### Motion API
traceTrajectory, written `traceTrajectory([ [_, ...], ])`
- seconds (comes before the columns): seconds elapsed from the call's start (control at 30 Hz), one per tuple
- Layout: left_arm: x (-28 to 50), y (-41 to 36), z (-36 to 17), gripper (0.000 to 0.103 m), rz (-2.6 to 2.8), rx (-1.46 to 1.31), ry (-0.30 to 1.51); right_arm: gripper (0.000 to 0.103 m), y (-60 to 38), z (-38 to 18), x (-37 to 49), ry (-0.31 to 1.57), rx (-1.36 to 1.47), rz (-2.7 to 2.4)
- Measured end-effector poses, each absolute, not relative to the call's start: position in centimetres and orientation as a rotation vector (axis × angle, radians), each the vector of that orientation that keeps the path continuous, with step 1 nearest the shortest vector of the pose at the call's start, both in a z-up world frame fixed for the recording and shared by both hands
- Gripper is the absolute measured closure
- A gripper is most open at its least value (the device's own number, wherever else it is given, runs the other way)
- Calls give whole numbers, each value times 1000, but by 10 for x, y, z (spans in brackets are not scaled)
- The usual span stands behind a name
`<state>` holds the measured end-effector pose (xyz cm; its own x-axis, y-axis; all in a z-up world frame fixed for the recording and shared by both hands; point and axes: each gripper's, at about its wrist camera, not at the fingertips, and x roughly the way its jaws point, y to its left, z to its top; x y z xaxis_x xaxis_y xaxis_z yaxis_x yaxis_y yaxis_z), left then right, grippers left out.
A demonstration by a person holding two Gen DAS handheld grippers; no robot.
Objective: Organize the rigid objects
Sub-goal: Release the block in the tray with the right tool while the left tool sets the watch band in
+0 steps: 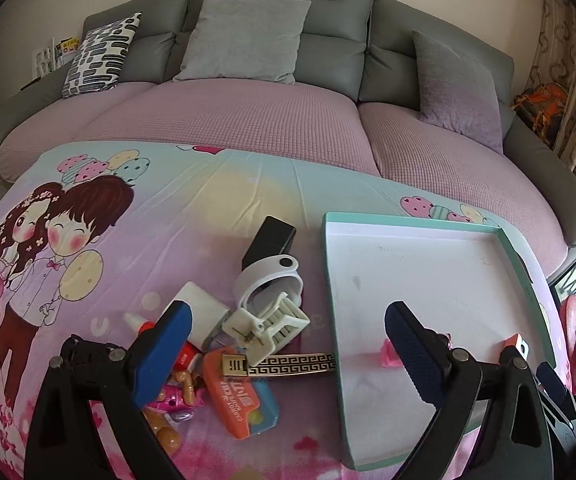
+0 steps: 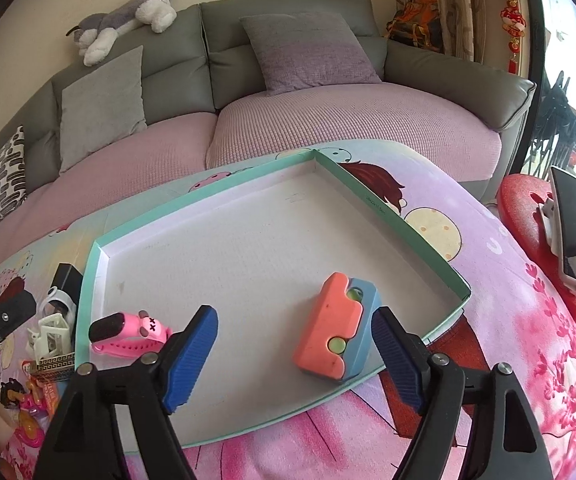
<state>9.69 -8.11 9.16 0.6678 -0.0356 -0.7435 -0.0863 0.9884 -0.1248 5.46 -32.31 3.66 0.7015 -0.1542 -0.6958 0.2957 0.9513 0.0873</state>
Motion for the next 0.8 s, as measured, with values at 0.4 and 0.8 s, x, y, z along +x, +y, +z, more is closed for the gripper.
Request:
traceTrajectory([
  [0.4,76,-19,94,4,184,-202,790,0,-280,41,60,716,157,-158],
  [0.8,47,57,116,4,339,-282,694,0,-225,49,63,670,155,2],
])
